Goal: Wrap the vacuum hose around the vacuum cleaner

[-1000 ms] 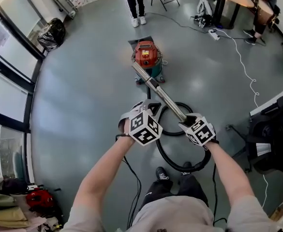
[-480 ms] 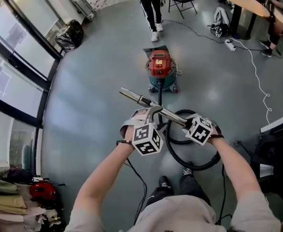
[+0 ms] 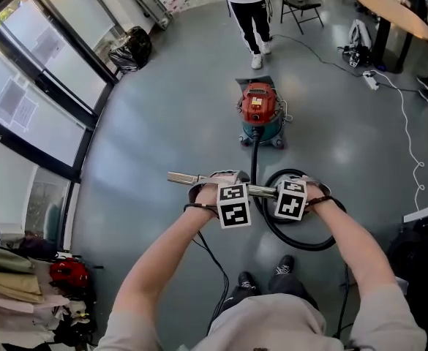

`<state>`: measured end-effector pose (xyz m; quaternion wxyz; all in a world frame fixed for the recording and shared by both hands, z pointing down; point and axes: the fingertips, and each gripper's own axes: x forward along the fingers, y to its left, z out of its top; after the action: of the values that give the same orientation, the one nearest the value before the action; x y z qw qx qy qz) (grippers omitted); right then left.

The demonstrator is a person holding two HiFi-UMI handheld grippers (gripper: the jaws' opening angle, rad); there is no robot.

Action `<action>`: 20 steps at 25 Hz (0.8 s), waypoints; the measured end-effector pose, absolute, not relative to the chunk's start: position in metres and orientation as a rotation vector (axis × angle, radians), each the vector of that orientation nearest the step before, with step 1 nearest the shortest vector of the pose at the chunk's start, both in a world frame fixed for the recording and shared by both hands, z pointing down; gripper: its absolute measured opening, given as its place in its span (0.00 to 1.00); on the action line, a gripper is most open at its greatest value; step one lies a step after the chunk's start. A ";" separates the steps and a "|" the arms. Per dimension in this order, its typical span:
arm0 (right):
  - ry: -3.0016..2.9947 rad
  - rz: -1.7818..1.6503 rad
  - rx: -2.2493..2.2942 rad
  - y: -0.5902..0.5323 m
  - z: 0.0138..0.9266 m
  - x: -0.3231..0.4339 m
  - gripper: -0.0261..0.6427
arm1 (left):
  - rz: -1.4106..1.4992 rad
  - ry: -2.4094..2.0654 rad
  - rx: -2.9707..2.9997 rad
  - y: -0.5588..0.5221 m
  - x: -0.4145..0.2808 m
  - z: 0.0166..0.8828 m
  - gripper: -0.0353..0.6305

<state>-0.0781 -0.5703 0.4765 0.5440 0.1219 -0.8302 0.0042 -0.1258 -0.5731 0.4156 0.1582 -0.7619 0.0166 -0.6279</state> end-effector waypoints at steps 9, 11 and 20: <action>-1.939 -0.160 0.104 -0.582 0.458 -0.083 0.31 | -1.991 0.029 -2.163 -0.582 -0.139 0.447 0.40; -1.938 -0.180 0.072 -0.581 0.456 -0.085 0.32 | -2.014 0.058 -2.183 -0.584 -0.144 0.453 0.30; -1.855 -0.292 -0.008 -0.587 0.478 -0.109 0.33 | -1.936 0.204 -2.364 -0.582 -0.170 0.487 0.25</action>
<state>-0.1091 -0.5869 0.4781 0.5908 -0.0034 -0.7970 -0.1253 -0.1700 -0.5821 0.4867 0.0396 -0.7714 0.0665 -0.6316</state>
